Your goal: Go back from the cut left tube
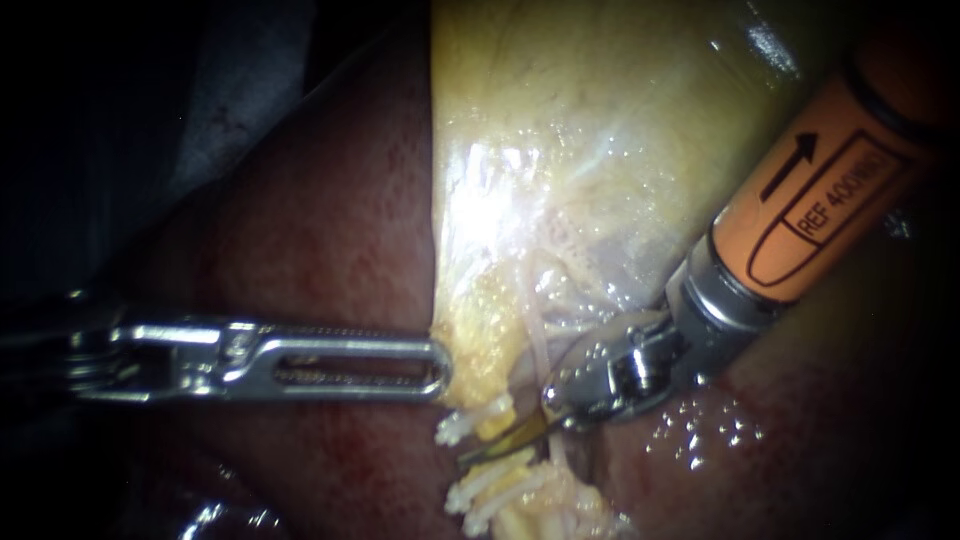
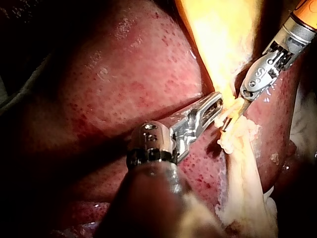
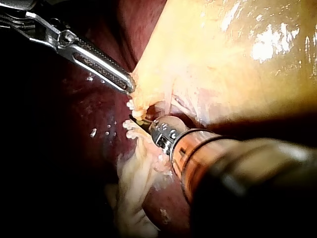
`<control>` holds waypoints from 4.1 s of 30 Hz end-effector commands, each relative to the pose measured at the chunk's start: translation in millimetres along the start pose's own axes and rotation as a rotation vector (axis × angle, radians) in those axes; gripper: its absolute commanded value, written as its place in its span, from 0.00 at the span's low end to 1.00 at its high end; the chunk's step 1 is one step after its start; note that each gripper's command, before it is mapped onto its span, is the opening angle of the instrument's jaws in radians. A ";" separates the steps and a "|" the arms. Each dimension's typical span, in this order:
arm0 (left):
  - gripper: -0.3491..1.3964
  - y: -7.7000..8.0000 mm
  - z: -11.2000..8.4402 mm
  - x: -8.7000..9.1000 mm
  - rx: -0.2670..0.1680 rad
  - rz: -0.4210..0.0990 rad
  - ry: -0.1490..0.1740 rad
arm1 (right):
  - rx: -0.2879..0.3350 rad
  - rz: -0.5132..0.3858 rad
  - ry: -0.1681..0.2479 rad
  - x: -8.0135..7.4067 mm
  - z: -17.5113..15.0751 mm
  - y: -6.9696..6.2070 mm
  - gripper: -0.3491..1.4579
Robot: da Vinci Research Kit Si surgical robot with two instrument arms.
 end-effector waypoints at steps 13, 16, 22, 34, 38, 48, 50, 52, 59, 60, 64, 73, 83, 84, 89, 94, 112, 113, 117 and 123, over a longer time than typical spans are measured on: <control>0.00 0.0 0.0 0.0 0.000 0.000 0.000 | -0.008 0.000 0.004 0.0 0.0 0.0 0.00; 0.00 0.0 0.0 0.0 0.000 0.000 0.000 | -0.016 0.000 0.008 0.0 0.0 0.0 0.00; 0.00 0.0 0.0 0.0 0.000 0.000 0.000 | -0.030 -0.001 0.014 0.0 0.0 0.0 0.16; 0.00 0.0 -0.1 0.0 0.001 0.000 0.000 | -0.038 0.005 0.018 0.0 0.0 -0.1 0.37; 0.00 0.0 -0.1 -0.1 0.001 0.000 0.001 | -0.041 0.005 0.019 0.0 0.0 -0.1 0.39; 0.00 0.0 -0.1 -0.1 0.001 0.000 0.001 | -0.051 0.000 0.025 0.1 -0.2 0.0 0.45; 0.00 0.0 -0.1 -0.1 0.001 0.000 0.001 | -0.051 -0.006 0.024 0.1 -0.2 0.0 0.46; 0.00 0.0 -0.1 -0.1 0.001 0.000 0.001 | -0.051 -0.005 0.025 0.2 -0.2 0.0 0.47; 0.00 0.0 -0.1 -0.1 0.001 0.000 0.001 | -0.055 -0.015 0.028 0.3 -0.7 -0.1 0.49; 0.00 0.0 -0.1 -0.1 0.001 0.000 0.001 | -0.056 -0.014 0.029 0.4 -1.0 -0.2 0.49; 0.00 0.0 -0.2 -0.2 0.002 -0.001 0.001 | -0.062 -0.012 0.036 0.5 -2.0 -0.6 0.49; 0.00 0.0 -0.2 -0.2 0.002 -0.001 0.002 | -0.123 -0.019 0.075 0.0 -6.3 -1.8 0.51; 0.00 0.1 -0.2 -0.3 0.002 0.000 0.002 | -0.162 -0.021 0.102 -0.6 -11.6 -2.6 0.51; 0.00 0.1 -0.2 -0.3 0.002 0.000 0.002 | -0.166 -0.023 0.105 -0.6 -12.1 -2.7 0.52; 0.00 0.1 -0.2 -0.2 0.002 0.000 0.002 | -0.190 -0.030 0.114 -0.7 -14.8 -2.9 0.53; 0.00 0.1 -0.2 -0.2 0.002 0.000 0.002 | -0.217 -0.031 0.124 -1.1 -17.9 -3.2 0.53; 0.00 0.1 -0.2 -0.2 0.002 0.000 0.002 | -0.316 -0.049 0.180 -1.0 -24.8 -3.6 0.66; 0.00 0.1 -0.2 -0.2 0.002 0.000 0.002 | -0.316 -0.049 0.180 -1.0 -24.7 -3.6 0.66; 0.00 0.1 -0.1 -0.3 0.002 0.000 0.002 | -0.316 -0.048 0.180 -0.9 -24.7 -3.6 0.67; 0.00 0.3 0.0 -0.4 0.002 -0.001 0.001 | -0.316 -0.048 0.180 -0.9 -24.7 -3.6 0.68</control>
